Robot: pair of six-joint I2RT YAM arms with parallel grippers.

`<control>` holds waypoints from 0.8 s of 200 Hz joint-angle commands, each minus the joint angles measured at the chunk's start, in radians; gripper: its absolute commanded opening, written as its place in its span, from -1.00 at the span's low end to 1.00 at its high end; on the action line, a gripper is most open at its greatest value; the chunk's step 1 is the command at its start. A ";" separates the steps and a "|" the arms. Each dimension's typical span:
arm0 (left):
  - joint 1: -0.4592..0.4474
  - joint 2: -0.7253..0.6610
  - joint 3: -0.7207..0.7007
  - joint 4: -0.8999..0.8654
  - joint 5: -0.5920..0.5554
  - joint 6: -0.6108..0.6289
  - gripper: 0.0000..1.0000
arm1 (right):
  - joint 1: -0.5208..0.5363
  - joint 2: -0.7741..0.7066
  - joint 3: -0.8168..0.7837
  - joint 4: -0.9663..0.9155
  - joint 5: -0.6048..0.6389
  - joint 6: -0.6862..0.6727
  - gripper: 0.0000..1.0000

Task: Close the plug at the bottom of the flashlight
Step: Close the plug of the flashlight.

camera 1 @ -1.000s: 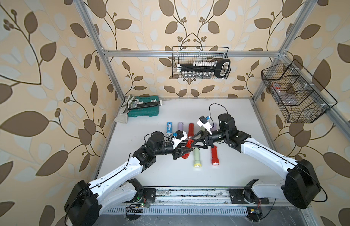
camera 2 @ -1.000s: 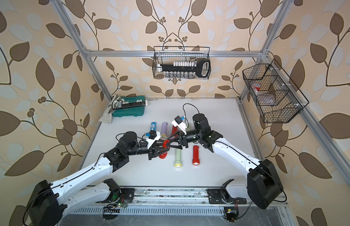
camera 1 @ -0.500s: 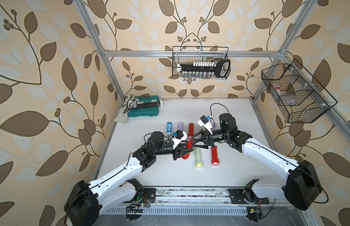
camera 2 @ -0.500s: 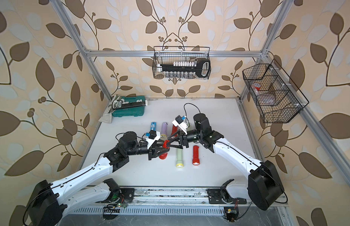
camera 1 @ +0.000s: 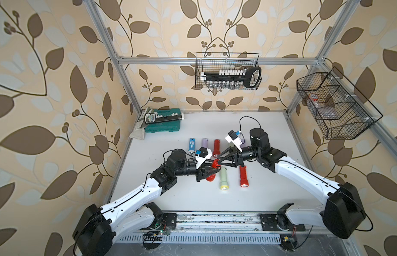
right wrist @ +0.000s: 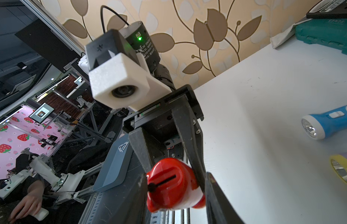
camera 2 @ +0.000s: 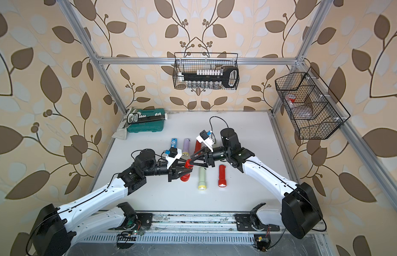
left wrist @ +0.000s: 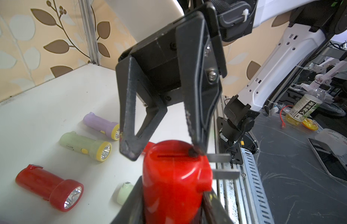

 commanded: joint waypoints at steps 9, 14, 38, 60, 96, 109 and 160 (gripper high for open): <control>-0.013 -0.028 0.045 0.061 0.037 -0.014 -1.00 | 0.008 0.034 -0.013 -0.019 -0.001 -0.020 -0.18; -0.012 -0.031 0.050 0.060 0.037 -0.016 -1.00 | 0.011 0.038 -0.013 -0.023 -0.001 -0.022 -0.20; -0.013 -0.040 0.065 0.062 0.044 -0.019 -1.00 | 0.016 0.051 -0.019 -0.036 -0.002 -0.030 -0.29; -0.012 -0.048 0.080 0.076 0.048 -0.025 -1.00 | 0.019 0.057 -0.032 -0.014 0.002 -0.019 -0.41; -0.014 -0.066 0.119 0.115 0.076 -0.051 -1.00 | 0.024 0.079 -0.062 0.077 -0.016 0.038 -0.58; -0.013 -0.073 0.135 0.124 0.086 -0.059 -1.00 | 0.026 0.089 -0.063 0.084 -0.017 0.041 -0.63; -0.013 -0.088 0.161 0.143 0.100 -0.081 -1.00 | 0.025 0.093 -0.064 0.096 -0.016 0.038 -0.88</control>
